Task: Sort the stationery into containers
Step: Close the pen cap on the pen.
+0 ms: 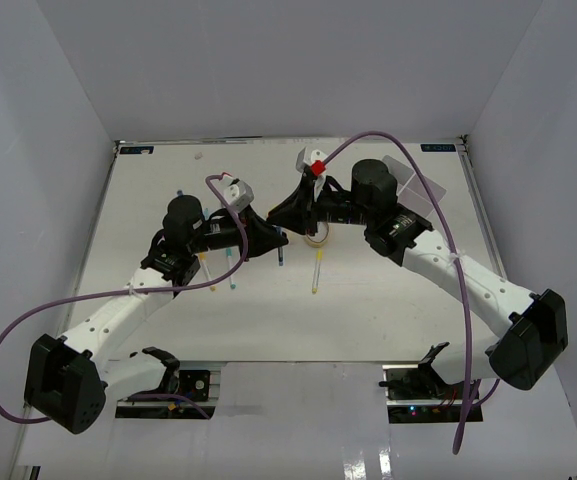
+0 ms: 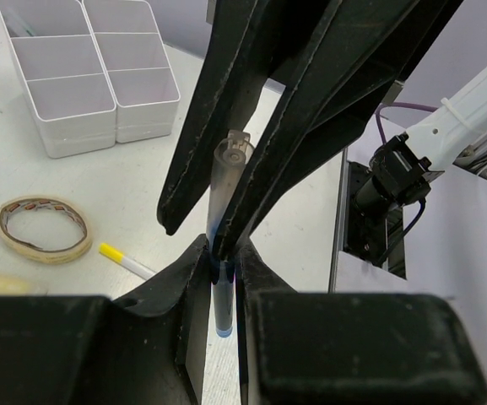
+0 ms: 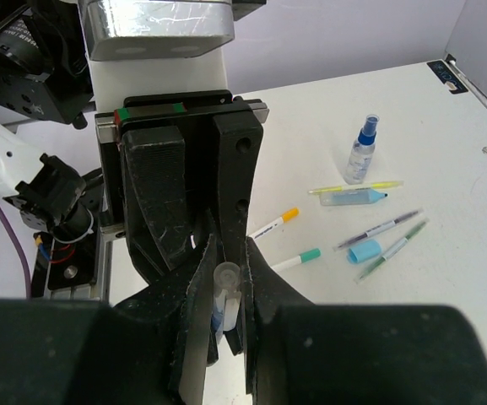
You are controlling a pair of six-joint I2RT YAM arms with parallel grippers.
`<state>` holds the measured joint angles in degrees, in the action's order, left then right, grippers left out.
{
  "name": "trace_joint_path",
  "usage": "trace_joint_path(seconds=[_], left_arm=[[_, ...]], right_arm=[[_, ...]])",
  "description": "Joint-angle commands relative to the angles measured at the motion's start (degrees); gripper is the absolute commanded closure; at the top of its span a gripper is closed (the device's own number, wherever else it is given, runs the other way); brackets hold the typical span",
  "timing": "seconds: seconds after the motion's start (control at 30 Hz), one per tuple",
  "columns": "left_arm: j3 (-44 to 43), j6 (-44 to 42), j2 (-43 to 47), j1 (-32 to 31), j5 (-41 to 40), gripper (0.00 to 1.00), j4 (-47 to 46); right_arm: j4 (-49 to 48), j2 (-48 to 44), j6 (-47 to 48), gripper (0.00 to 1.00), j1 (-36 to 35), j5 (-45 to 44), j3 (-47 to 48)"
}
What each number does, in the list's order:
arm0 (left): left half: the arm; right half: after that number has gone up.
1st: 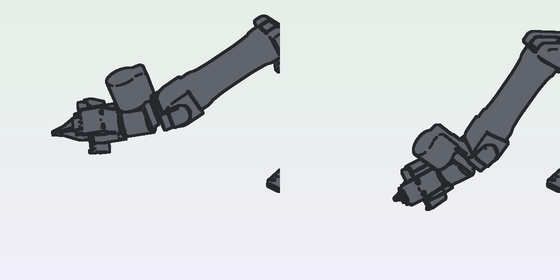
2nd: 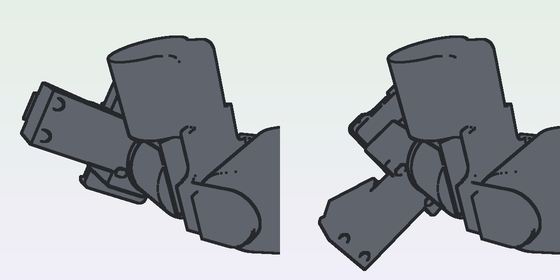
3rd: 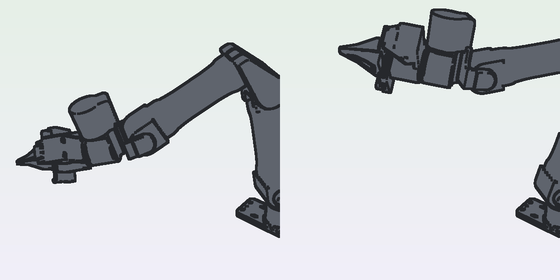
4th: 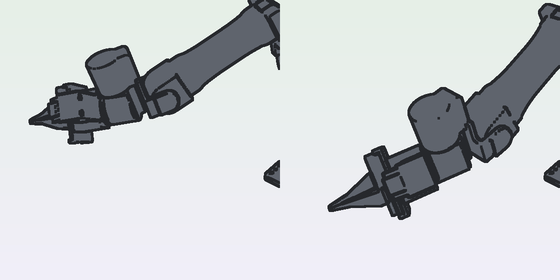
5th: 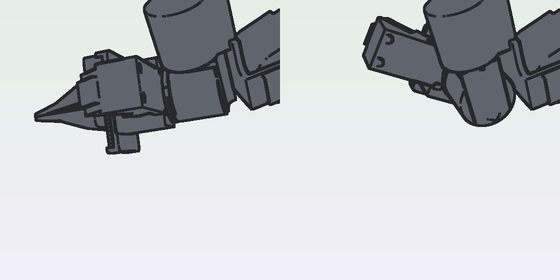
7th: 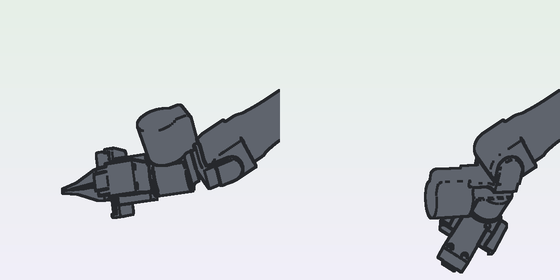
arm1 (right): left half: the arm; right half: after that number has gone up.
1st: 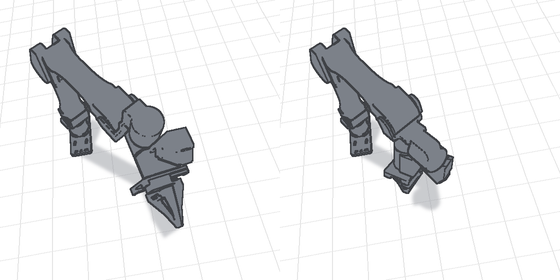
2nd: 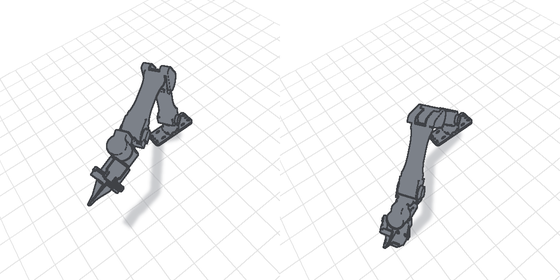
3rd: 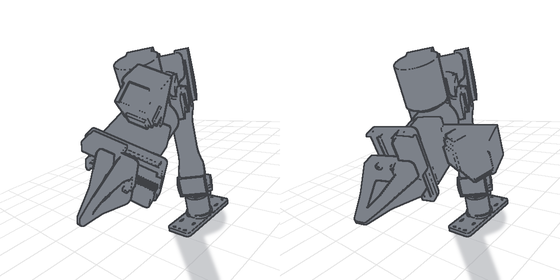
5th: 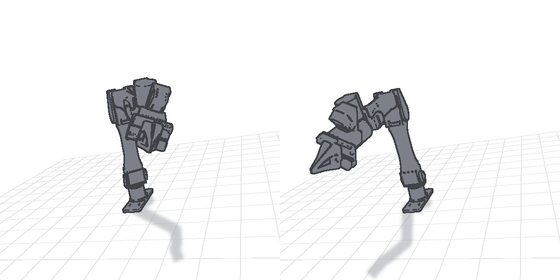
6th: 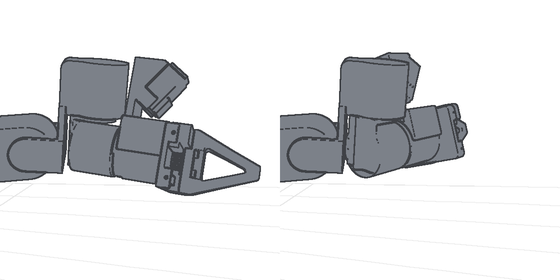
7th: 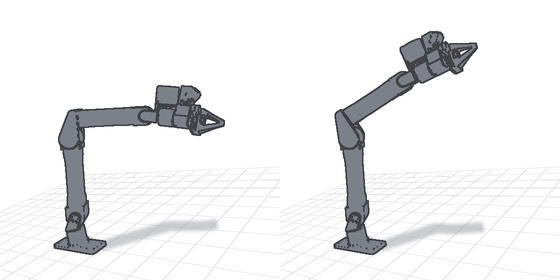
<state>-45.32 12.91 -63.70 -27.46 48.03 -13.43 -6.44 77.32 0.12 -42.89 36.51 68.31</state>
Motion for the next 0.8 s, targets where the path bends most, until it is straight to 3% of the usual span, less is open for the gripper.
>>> trace_joint_path(seconds=[0.0, 0.37, 0.77], left_arm=[[-2.8, 0.5, 4.3, 0.9, -0.1, 1.00, -13.3], [-2.8, 0.2, 1.9, 0.9, 0.7, 1.00, -12.8], [-3.3, 0.2, -0.6, 0.9, 0.4, 1.00, -11.5]], right_arm=[[15.0, 2.4, 0.3, 0.84, -0.3, -0.8, -1.3], [13.6, 1.8, -2.1, 0.66, -0.4, -3.8, 3.7], [8.4, -1.1, -4.7, 0.59, -0.3, -4.5, 6.2]])
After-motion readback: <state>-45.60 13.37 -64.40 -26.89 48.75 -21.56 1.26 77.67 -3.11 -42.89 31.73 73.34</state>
